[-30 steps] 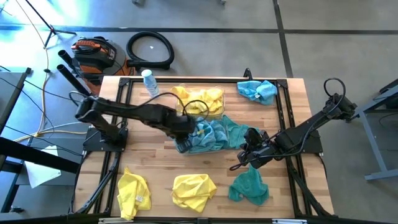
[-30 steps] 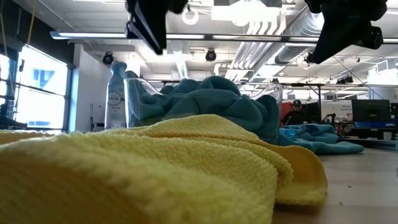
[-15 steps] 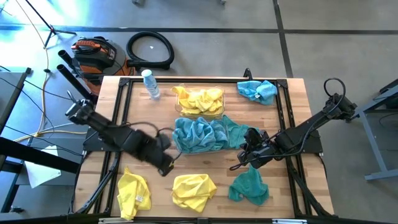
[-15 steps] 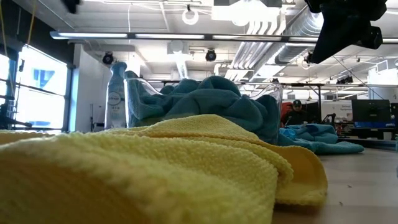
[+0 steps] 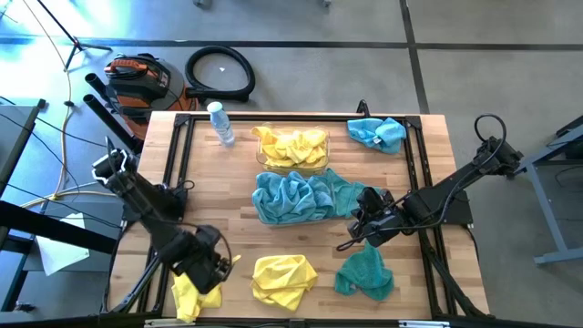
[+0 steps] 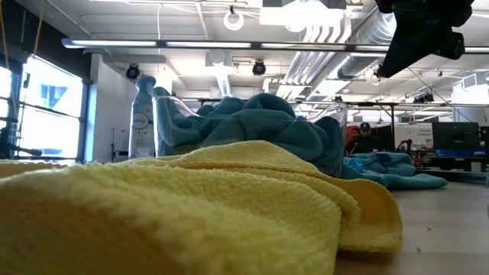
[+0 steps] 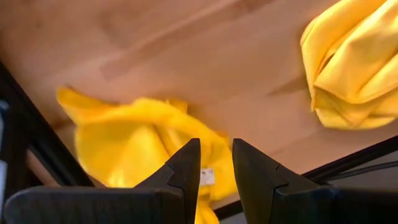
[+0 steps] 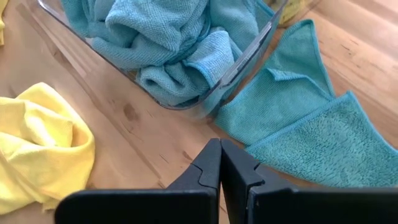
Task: Sort microfiber towel by color & place in baskets
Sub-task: Put the yellow microfiber cloth into the top transparent bin
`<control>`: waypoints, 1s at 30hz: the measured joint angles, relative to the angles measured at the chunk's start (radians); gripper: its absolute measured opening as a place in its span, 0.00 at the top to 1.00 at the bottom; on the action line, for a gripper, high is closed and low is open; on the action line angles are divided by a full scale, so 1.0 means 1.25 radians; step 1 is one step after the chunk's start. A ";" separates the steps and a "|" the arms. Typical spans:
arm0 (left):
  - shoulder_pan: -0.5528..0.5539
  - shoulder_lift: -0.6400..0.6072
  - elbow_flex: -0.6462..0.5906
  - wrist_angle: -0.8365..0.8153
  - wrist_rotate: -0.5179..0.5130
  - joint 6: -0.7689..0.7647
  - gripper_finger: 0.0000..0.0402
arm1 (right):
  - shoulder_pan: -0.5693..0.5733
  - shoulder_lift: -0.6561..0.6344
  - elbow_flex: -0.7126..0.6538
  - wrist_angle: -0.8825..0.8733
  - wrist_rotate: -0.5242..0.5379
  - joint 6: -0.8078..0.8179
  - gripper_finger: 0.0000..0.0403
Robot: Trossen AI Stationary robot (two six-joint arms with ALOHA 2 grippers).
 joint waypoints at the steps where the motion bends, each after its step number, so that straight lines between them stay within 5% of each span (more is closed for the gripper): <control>1: -0.011 0.000 -0.006 0.011 0.000 -0.023 0.79 | 0.000 0.000 0.000 0.000 0.000 -0.002 1.00; 10: -0.091 0.000 -0.080 0.125 0.006 -0.212 0.79 | 0.000 0.000 0.000 0.000 0.000 -0.006 1.00; 21: -0.095 0.012 -0.206 0.302 0.060 -0.217 0.63 | 0.000 0.000 0.000 0.000 -0.002 -0.026 1.00; 30: -0.097 0.111 -0.243 0.330 0.114 -0.221 0.62 | 0.000 0.000 0.000 -0.001 -0.003 -0.060 1.00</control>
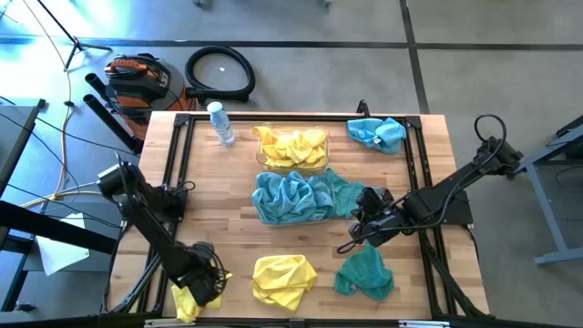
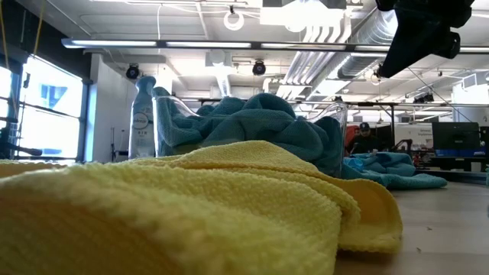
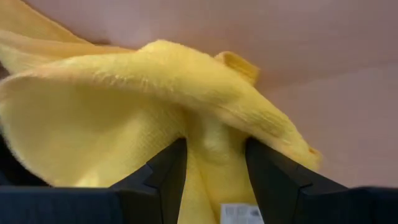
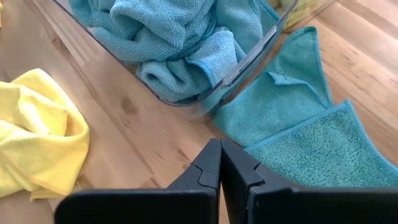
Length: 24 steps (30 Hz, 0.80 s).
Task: Sort microfiber towel by color & place in baskets
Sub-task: Put the yellow microfiber cloth into the top transparent bin
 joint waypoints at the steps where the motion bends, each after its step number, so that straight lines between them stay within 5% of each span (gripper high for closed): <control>1: 0.000 0.018 0.000 0.013 0.014 0.008 0.62 | 0.000 0.000 0.000 0.000 0.000 -0.003 1.00; 5: 0.008 0.067 0.004 0.058 0.070 0.027 0.68 | 0.000 0.000 0.000 0.000 0.002 -0.011 1.00; 11: 0.031 0.064 0.027 0.064 0.096 0.052 0.97 | 0.000 0.000 0.000 0.000 0.002 -0.029 1.00; 18: 0.069 -0.034 0.128 -0.106 -0.005 0.103 0.99 | 0.000 0.000 0.000 0.000 0.003 -0.058 1.00; 24: 0.140 -0.119 0.296 -0.384 -0.198 0.245 1.00 | -0.001 0.000 0.000 0.000 0.003 -0.068 1.00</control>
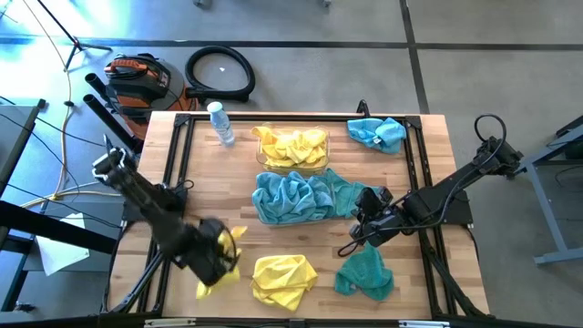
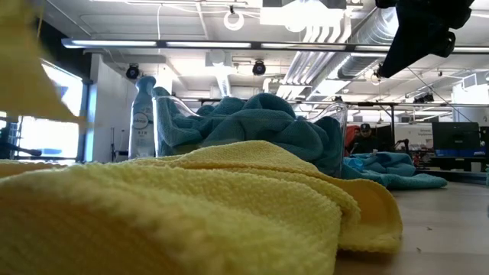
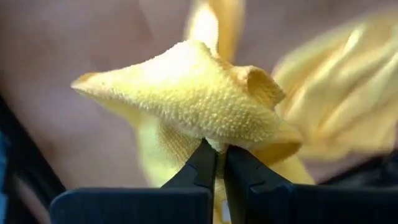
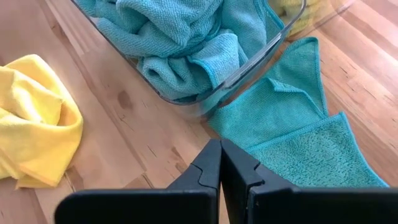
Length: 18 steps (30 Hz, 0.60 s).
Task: Sort microfiber towel by color & place in baskets
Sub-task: Put the yellow microfiber cloth into the top transparent bin
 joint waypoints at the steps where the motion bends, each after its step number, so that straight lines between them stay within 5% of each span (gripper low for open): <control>1: 0.020 -0.010 0.027 -0.048 -0.035 0.035 1.00 | 0.000 0.000 0.000 0.000 0.000 0.002 1.00; 9: 0.346 -0.048 0.194 -0.159 -0.193 0.558 1.00 | -0.010 0.000 0.000 0.001 0.007 0.019 1.00; 13: 0.559 -0.048 0.234 -0.032 -0.190 0.885 1.00 | -0.026 0.000 0.000 0.000 0.034 0.051 1.00; 18: 0.794 -0.031 0.236 0.204 -0.085 1.211 1.00 | -0.057 0.000 0.000 0.001 0.057 0.101 1.00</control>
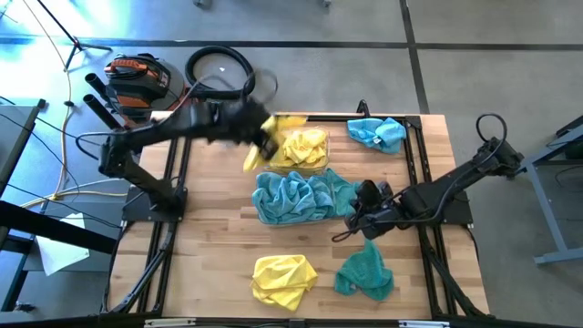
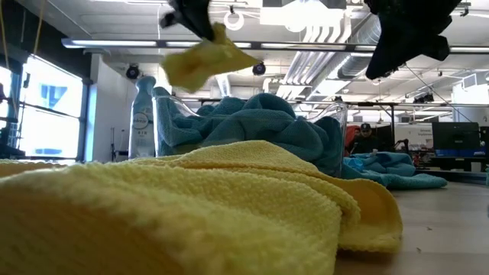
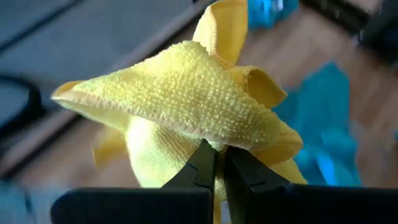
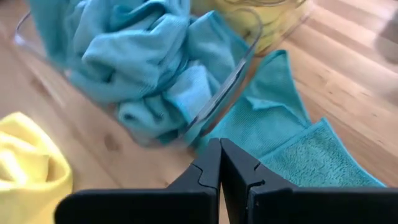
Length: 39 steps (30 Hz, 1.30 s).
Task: Sort microfiber towel by color & place in baskets
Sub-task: Put the yellow microfiber cloth into the top transparent bin
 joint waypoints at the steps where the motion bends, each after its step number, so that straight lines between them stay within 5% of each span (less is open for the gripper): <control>1: 0.038 0.010 0.000 0.037 0.019 0.044 1.00 | -0.010 0.000 0.000 0.000 0.000 0.009 1.00; 10: 0.208 0.172 0.000 0.146 0.182 0.249 1.00 | -0.114 0.000 0.000 0.000 0.005 0.058 1.00; 17: 0.213 0.306 -0.001 0.020 0.187 0.228 1.00 | -0.163 0.000 0.000 0.000 0.005 0.090 1.00; 24: 0.207 0.392 -0.001 0.038 0.203 0.250 0.99 | -0.202 0.000 0.000 0.000 0.005 0.091 1.00; 39: 0.199 0.428 0.000 0.073 0.201 0.252 0.80 | -0.252 0.000 0.000 -0.001 0.003 0.081 1.00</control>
